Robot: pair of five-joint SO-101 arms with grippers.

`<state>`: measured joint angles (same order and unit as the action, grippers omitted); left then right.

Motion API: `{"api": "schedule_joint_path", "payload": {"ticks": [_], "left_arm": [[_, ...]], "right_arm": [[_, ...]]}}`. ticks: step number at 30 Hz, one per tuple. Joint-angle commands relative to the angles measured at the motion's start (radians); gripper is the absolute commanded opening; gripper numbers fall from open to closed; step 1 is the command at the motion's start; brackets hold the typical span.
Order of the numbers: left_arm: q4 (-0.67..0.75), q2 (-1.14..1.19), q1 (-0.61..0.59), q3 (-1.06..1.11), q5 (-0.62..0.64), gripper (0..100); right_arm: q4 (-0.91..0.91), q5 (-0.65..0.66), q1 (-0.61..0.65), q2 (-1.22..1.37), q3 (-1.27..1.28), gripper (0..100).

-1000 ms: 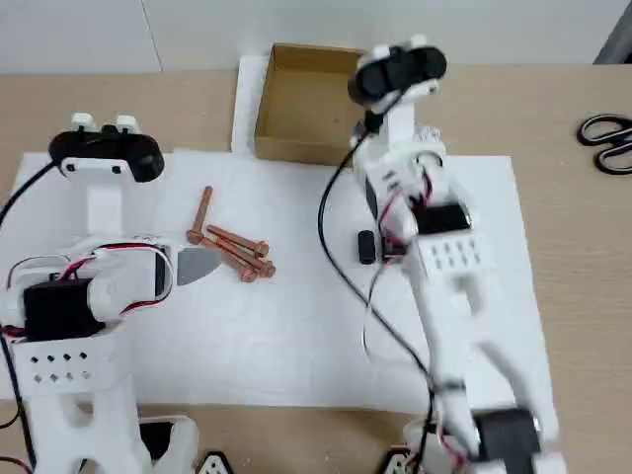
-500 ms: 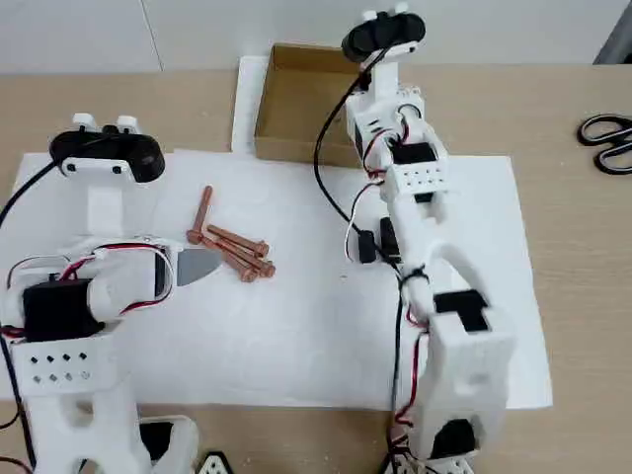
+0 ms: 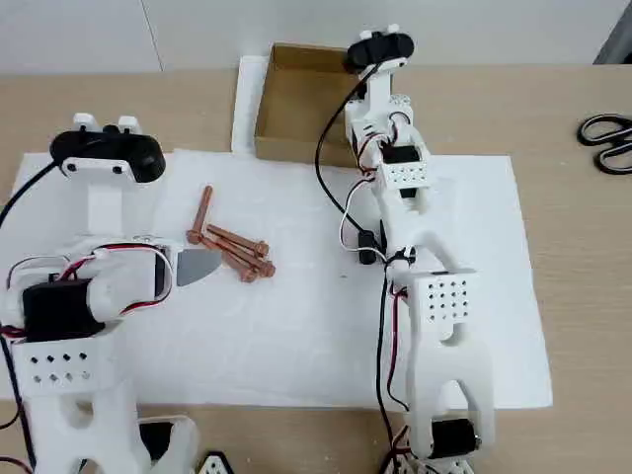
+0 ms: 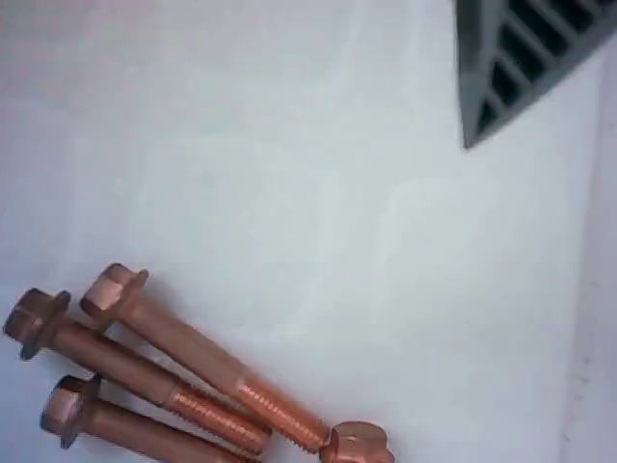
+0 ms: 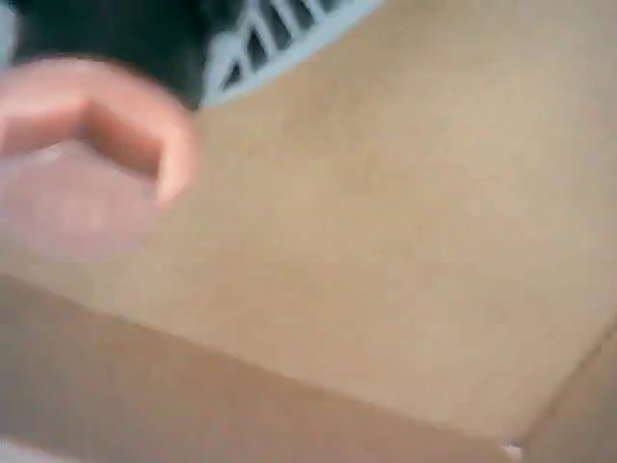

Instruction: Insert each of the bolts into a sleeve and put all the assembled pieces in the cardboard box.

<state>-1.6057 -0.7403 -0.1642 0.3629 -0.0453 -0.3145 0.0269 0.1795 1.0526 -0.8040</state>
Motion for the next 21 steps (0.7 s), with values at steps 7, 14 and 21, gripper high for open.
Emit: {"api": "schedule_joint_path", "payload": {"ticks": [7,14,21], "left_arm": [[0.003,-0.006,-0.002,-0.038,-0.006,37],[0.003,-0.011,0.0,-0.038,-0.006,37],[0.003,-0.015,0.0,-0.042,-0.006,37]], "right_arm": [[0.022,0.009,0.004,0.116,-0.233,0.6],[0.03,0.009,0.008,0.173,-0.258,0.7],[0.03,0.009,0.01,0.202,-0.258,1.7]]}}
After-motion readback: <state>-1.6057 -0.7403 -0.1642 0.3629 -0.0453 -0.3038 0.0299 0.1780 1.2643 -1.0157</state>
